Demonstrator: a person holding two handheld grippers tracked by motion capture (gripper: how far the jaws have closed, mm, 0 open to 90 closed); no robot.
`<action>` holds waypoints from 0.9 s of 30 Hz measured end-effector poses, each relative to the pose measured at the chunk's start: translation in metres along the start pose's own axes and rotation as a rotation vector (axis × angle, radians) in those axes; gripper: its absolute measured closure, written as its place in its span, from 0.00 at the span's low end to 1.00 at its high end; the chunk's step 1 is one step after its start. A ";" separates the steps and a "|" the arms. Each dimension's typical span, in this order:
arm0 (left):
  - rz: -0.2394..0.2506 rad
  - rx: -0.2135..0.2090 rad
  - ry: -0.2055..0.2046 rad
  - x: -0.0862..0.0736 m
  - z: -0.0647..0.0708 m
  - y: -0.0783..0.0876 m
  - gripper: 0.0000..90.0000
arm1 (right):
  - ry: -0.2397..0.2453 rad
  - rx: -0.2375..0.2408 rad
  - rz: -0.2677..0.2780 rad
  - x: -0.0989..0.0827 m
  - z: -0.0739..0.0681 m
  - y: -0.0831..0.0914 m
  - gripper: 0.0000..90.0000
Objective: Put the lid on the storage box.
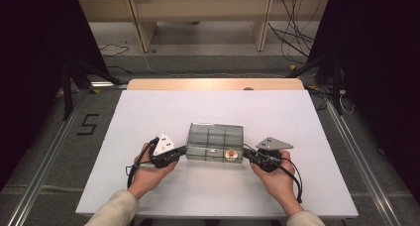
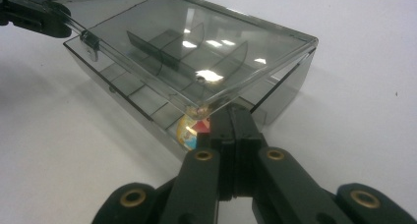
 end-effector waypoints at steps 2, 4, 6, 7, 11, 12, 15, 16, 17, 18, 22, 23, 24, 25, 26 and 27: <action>-0.003 0.003 0.000 0.000 0.000 0.000 0.99 | -0.001 -0.001 -0.001 0.000 0.000 0.000 1.00; -0.011 0.006 -0.004 -0.001 -0.001 0.001 0.99 | 0.004 -0.008 -0.004 0.000 0.002 0.001 1.00; -0.016 0.012 -0.005 -0.002 0.000 0.001 0.99 | 0.001 -0.013 -0.010 -0.001 0.002 0.001 1.00; -0.018 0.012 -0.003 -0.002 0.000 0.001 0.99 | 0.003 -0.016 -0.013 -0.001 0.003 0.001 1.00; -0.029 0.015 -0.001 -0.004 -0.001 0.002 0.99 | 0.006 -0.017 -0.020 -0.001 0.004 0.000 1.00; -0.033 0.015 -0.003 -0.005 -0.001 0.002 0.99 | 0.006 -0.016 -0.023 -0.002 0.004 -0.001 1.00; -0.041 0.012 0.003 -0.006 -0.001 0.001 0.99 | 0.005 -0.017 -0.034 -0.003 0.004 -0.001 1.00; -0.049 0.009 -0.003 -0.007 -0.001 0.000 0.99 | 0.006 -0.018 -0.036 -0.003 0.004 -0.002 1.00; -0.050 0.008 0.000 -0.008 -0.001 0.000 0.99 | 0.006 -0.019 -0.036 -0.003 0.004 -0.002 1.00; -0.049 0.006 0.002 -0.008 0.000 -0.001 0.99 | 0.007 -0.018 -0.038 -0.004 0.004 -0.002 1.00; -0.060 0.001 -0.003 -0.009 0.000 -0.002 0.99 | 0.009 -0.017 -0.047 -0.005 0.004 -0.003 1.00; -0.064 0.001 -0.004 -0.009 0.000 -0.002 0.99 | 0.007 -0.018 -0.052 -0.005 0.004 -0.003 1.00; -0.066 0.000 -0.005 -0.010 0.000 -0.002 0.99 | 0.008 -0.018 -0.053 -0.006 0.004 -0.003 1.00; -0.067 0.000 -0.003 -0.010 0.000 -0.002 0.99 | 0.010 -0.018 -0.053 -0.006 0.004 -0.003 1.00; -0.068 -0.002 -0.003 -0.011 0.001 -0.002 0.99 | 0.010 -0.020 -0.053 -0.006 0.004 -0.003 1.00; -0.069 -0.001 -0.003 -0.011 0.001 -0.003 0.99 | 0.009 -0.020 -0.053 -0.006 0.005 -0.003 1.00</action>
Point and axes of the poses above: each handheld gripper's, and its own axes: y roughly backward along the jaws, x roughly out of its top, z roughly to its right, the point moved 3 cm from there along -y, roughly forward along the jaws, and after that the axes turned 10 degrees about -y, right-handed, at the moved point
